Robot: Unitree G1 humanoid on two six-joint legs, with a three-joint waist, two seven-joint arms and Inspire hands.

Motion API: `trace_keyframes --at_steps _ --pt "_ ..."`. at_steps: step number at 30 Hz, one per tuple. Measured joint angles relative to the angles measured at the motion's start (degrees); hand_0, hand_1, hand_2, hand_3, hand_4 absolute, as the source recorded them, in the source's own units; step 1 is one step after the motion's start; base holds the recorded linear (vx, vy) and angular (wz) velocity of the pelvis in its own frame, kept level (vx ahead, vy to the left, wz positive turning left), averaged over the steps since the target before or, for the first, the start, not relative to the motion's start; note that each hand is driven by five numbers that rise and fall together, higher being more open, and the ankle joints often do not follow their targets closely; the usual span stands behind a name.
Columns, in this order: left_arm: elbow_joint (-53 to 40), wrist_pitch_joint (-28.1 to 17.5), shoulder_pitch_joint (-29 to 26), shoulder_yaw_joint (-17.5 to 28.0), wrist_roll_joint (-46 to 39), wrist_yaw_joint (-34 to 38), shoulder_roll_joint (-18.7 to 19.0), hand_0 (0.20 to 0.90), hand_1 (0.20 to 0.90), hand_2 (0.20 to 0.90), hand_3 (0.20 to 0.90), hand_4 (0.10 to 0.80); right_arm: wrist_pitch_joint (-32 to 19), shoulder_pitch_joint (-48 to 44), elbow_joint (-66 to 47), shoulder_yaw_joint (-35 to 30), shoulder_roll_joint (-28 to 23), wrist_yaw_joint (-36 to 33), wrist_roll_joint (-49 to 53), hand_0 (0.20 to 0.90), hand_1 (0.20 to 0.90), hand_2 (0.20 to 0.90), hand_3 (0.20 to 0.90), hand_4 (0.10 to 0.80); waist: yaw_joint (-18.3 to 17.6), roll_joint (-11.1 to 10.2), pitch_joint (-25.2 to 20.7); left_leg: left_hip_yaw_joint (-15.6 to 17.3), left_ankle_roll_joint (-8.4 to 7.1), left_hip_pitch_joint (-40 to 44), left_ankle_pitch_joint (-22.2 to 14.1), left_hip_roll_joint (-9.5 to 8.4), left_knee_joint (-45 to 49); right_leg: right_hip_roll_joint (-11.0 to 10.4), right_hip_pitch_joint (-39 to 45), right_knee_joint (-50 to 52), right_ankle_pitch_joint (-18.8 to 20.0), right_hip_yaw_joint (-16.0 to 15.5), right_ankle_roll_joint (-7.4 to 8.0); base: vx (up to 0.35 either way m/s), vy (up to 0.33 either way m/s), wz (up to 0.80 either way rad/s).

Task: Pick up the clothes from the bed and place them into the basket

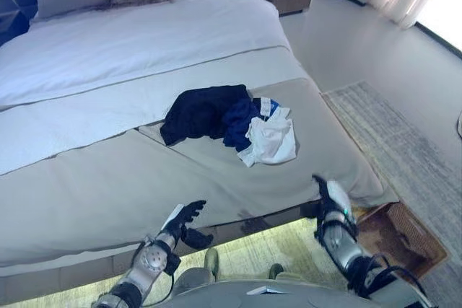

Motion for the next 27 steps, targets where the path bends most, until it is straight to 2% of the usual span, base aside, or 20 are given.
trace_keyframes --at_steps 1,3,4,5,6,7,8,10,11,12,15,16,19,27 --pt "-2.29 0.61 -0.72 -0.04 -0.10 -0.06 2.47 0.900 0.900 0.900 0.900 0.800 0.09 -0.78 -0.62 0.00 -0.33 -0.06 0.67 0.900 0.900 0.900 0.900 0.800 -0.22 -0.81 0.50 -1.66 0.06 -1.06 0.04 -0.40 0.00 0.41 -0.72 -3.22 0.04 2.10 -0.04 -0.027 -0.295 0.90" --pt "-3.38 1.50 -5.06 -0.08 -2.79 0.08 5.75 0.900 0.900 0.900 0.900 0.800 1.12 -6.13 0.27 -0.04 -0.82 -0.62 2.02 0.900 0.900 0.900 0.900 0.800 -0.34 -2.24 2.06 -4.51 0.92 -4.19 1.26 -0.62 0.04 2.25 -3.38 -11.03 0.34 3.51 -0.38 -0.027 -0.277 0.82" --pt "-3.70 2.47 -7.76 -0.24 -4.55 0.11 6.65 0.900 0.900 0.900 0.900 0.800 1.88 -10.27 1.61 -0.25 -1.14 -0.66 3.04 0.900 0.900 0.900 0.900 0.800 -0.49 -2.80 3.07 -5.70 0.64 -5.86 1.89 -0.85 0.05 3.17 -4.05 -14.79 0.62 4.99 -0.40 0.007 -0.242 0.85" --pt "-3.75 3.32 -9.44 0.02 -5.70 0.19 6.38 0.900 0.900 0.900 0.900 0.800 2.55 -12.99 2.38 -1.38 -1.45 -0.71 3.77 0.900 0.900 0.900 0.900 0.800 -0.55 -2.74 3.65 -6.33 0.71 -7.10 2.03 -1.25 0.04 3.15 -3.72 -17.31 2.83 5.90 -2.01 -0.042 -0.217 0.91" --pt "-4.61 3.79 -10.55 0.24 -7.82 0.68 5.17 0.900 0.900 0.900 0.900 0.800 3.70 -15.82 1.98 -2.21 -2.45 -0.77 4.94 0.900 0.900 0.900 0.900 0.800 -0.05 -1.80 4.43 -5.00 0.53 -7.91 2.19 -0.74 0.06 2.76 -3.35 -19.22 7.32 4.13 -2.04 -0.139 -0.178 0.76" --pt "-6.32 3.82 -10.46 0.28 -9.56 1.00 4.00 0.900 0.900 0.900 0.900 0.800 4.16 -18.59 1.63 -2.20 -3.75 -0.76 5.92 0.900 0.900 0.900 0.900 0.800 0.87 -0.10 5.61 -3.74 -0.65 -8.45 3.02 0.32 0.24 3.18 -3.43 -19.22 7.81 2.51 -2.64 -0.182 -0.154 0.56" --pt "-7.52 3.74 -10.83 -0.02 -10.47 1.05 3.23 0.900 0.900 0.900 0.900 0.800 4.24 -20.75 1.63 -2.20 -4.93 -0.76 6.97 0.900 0.900 0.900 0.900 0.800 1.41 1.01 6.45 -3.71 -1.76 -10.32 3.30 0.64 2.31 3.46 -4.08 -18.85 7.91 1.58 -2.82 -0.187 -0.133 0.40" --pt "-9.20 3.40 -11.50 -1.14 -11.63 1.13 2.34 0.900 0.900 0.900 0.900 0.800 4.38 -25.02 2.19 -2.13 -6.36 -0.78 8.83 0.900 0.900 0.900 0.900 0.800 2.67 2.23 7.91 -3.66 -3.61 -14.00 2.67 1.05 6.16 3.95 -5.61 -18.34 7.73 -0.03 -3.32 -0.168 -0.065 0.36" --pt "-9.93 3.25 -12.08 -2.23 -12.29 1.08 2.22 0.900 0.900 0.900 0.900 0.800 4.53 -27.26 2.43 -2.05 -7.28 -0.69 9.72 0.900 0.900 0.900 0.900 0.800 3.00 2.59 8.55 -3.46 -4.08 -16.08 2.98 1.06 7.53 3.96 -7.26 -16.90 7.34 -1.04 -3.93 -0.143 0.014 0.44" --pt "-11.55 3.08 -12.49 -2.98 -13.18 1.12 2.19 0.900 0.900 0.900 0.900 0.800 4.84 -30.62 2.58 -2.03 -8.64 -0.35 10.52 0.900 0.900 0.900 0.900 0.800 3.26 2.86 9.78 -2.00 -4.17 -18.04 2.95 1.05 8.24 3.89 -9.91 -14.25 6.17 -2.10 -5.53 -0.080 0.023 0.39" --pt "-13.61 2.05 -13.80 -3.45 -14.06 1.35 2.18 0.900 0.900 0.900 0.900 0.800 5.49 -37.06 3.96 -2.04 -11.06 1.26 12.13 0.900 0.900 0.900 0.900 0.800 4.54 2.82 13.47 -1.47 -4.79 -20.24 2.57 0.67 9.81 3.43 -14.38 -7.51 3.54 -2.35 -6.55 -0.034 0.032 0.15" --pt "-14.13 1.82 -14.44 -3.80 -14.12 1.52 2.17 0.900 0.900 0.900 0.900 0.800 6.04 -38.92 5.21 -2.00 -11.86 2.06 12.65 0.900 0.900 0.900 0.900 0.800 5.10 2.86 14.59 -1.57 -5.57 -20.98 2.03 0.12 10.96 2.79 -15.94 -4.56 2.00 -2.24 -6.68 -0.042 0.026 0.13" --pt "-16.74 0.62 -14.85 -3.81 -16.14 2.76 3.09 0.900 0.900 0.900 0.900 0.800 7.45 -41.79 7.73 -1.93 -12.34 2.93 12.93 0.900 0.900 0.900 0.900 0.800 5.84 2.93 15.77 -1.95 -6.47 -24.55 1.28 -1.54 14.07 0.96 -20.75 1.74 -0.95 -2.18 -6.80 -0.061 0.006 0.18" --pt "-18.86 0.54 -19.87 -3.81 -17.84 5.42 4.03 0.900 0.900 0.900 0.900 0.800 11.22 -46.29 12.39 0.07 -12.06 3.88 12.95 0.900 0.900 0.900 0.900 0.800 7.53 3.27 17.18 -2.67 -6.48 -34.42 -2.03 -3.01 24.61 -0.23 -28.98 9.45 -3.49 -2.27 -7.18 -0.048 -0.024 0.09"
